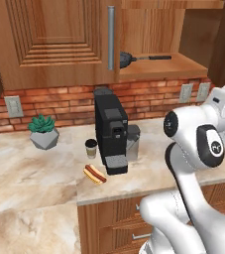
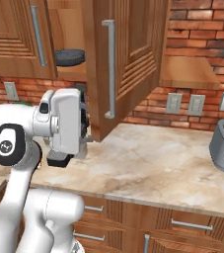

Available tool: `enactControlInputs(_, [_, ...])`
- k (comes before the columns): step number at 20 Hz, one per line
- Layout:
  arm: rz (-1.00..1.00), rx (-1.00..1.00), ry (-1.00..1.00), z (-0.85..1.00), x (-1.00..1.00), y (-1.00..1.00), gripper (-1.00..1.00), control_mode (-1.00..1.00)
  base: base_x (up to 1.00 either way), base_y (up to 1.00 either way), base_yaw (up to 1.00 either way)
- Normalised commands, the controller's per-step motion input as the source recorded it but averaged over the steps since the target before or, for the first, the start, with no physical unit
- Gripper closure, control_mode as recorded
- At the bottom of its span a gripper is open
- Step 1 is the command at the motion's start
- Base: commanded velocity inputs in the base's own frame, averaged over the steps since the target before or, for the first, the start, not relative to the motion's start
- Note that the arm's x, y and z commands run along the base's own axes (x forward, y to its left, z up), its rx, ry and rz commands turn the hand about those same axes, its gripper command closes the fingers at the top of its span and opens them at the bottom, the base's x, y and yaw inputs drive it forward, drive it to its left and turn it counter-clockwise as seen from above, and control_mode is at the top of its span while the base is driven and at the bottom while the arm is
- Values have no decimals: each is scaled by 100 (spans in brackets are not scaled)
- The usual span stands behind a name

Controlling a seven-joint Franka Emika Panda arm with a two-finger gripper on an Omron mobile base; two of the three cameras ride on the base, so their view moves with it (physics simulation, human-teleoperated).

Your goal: Pick the pan from the cabinet and place it on the stove. Then turn on the stove burner for the pan.

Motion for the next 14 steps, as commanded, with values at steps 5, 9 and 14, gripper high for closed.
enactControlInputs(5, [-8,0,0,0,-43,-59,-100,-100,0,0,0])
enactControlInputs(9, [-3,0,7,-9,-18,-49,-100,-100,0,0,0])
enactControlInputs(14, [-1,1,10,-10,-2,-48,-100,-100,0,0,0])
